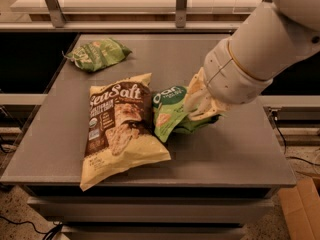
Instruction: Move green rice chip bag near brown chip bag
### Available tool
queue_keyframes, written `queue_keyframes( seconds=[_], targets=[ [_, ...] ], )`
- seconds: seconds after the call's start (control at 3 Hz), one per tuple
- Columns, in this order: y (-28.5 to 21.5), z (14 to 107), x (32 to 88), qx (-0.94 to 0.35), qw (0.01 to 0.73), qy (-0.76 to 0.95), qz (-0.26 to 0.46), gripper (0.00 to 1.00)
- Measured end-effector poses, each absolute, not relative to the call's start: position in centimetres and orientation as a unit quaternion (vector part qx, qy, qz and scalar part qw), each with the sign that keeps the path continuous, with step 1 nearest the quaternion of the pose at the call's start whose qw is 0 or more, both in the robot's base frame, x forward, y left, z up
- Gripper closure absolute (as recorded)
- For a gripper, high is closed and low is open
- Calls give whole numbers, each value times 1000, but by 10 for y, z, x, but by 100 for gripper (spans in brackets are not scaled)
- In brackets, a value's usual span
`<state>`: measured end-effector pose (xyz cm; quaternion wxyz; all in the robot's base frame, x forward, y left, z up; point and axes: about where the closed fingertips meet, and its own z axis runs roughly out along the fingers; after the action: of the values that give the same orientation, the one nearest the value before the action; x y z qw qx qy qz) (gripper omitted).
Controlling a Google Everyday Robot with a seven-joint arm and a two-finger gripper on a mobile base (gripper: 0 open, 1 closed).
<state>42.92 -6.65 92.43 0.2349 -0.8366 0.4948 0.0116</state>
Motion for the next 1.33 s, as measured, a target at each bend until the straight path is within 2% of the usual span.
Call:
queue_keyframes(
  seconds=[0.67,1.0,1.33],
  targets=[
    [-61,921,428,-838,231,494,22,12],
    [-60,921,428,-837,232,494,24,0],
    [-57,927,430,-832,259,489,19,0]
  ],
)
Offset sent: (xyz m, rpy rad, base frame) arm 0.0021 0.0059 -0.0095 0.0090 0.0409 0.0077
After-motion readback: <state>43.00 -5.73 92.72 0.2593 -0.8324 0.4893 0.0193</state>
